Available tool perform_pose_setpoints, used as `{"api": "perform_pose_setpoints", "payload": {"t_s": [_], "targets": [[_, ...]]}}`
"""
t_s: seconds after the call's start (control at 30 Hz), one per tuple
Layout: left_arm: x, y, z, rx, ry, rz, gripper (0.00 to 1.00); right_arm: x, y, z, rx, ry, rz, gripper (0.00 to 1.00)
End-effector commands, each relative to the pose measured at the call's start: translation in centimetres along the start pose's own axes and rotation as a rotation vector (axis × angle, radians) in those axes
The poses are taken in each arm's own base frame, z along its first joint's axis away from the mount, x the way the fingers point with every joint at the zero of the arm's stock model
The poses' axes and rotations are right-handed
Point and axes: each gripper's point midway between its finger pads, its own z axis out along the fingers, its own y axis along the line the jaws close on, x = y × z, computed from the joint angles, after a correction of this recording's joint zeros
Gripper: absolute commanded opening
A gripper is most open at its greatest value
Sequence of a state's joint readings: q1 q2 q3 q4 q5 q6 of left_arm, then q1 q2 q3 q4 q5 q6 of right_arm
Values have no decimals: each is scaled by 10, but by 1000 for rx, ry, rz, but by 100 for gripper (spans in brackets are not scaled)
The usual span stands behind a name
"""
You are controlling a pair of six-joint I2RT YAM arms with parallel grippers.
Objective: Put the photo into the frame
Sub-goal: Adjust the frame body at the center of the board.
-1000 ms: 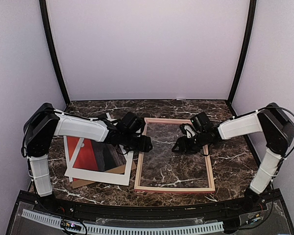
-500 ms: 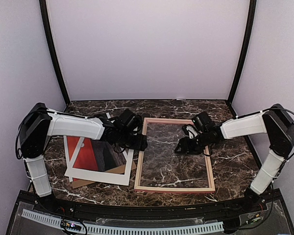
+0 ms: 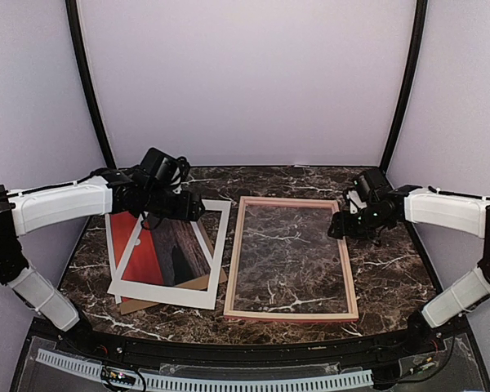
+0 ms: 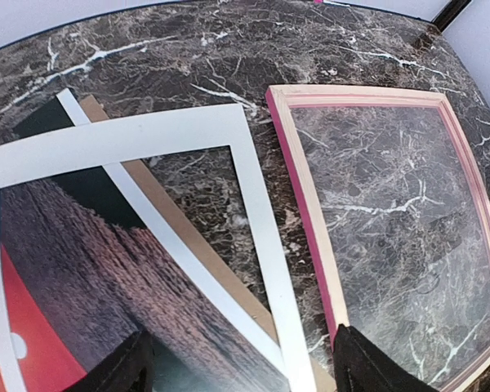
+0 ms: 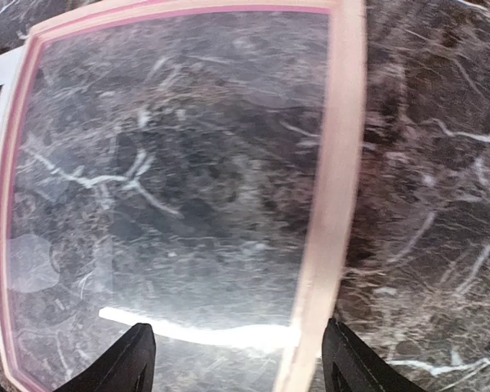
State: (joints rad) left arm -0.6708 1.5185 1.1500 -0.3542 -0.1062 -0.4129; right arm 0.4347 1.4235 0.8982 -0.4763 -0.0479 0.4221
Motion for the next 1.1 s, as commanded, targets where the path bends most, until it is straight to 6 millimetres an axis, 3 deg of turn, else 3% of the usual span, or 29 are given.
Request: {"api": "perform_pose_setpoints", "payload": {"t_s": [0.0,0.23,0.5,0.7,0.87,1.07], "targets": [[2,17,-23,-38,-5,61,80,17,-44,2,125,49,16,71],[1,29,-31,-72,-15,61,83,35,-49,27,93,123,20,65],[9,31,-26,-68,6,49,83,43,-55,40,91,157,18,37],[15,27,-22,-46,31,47,83,41,-67,42,109,161,40,27],[24,15,-11,24,73,33,83,35,-68,45,103,155,47,26],[32,15,1,30,89,8,82,28,-72,45,123,140,27,38]]}}
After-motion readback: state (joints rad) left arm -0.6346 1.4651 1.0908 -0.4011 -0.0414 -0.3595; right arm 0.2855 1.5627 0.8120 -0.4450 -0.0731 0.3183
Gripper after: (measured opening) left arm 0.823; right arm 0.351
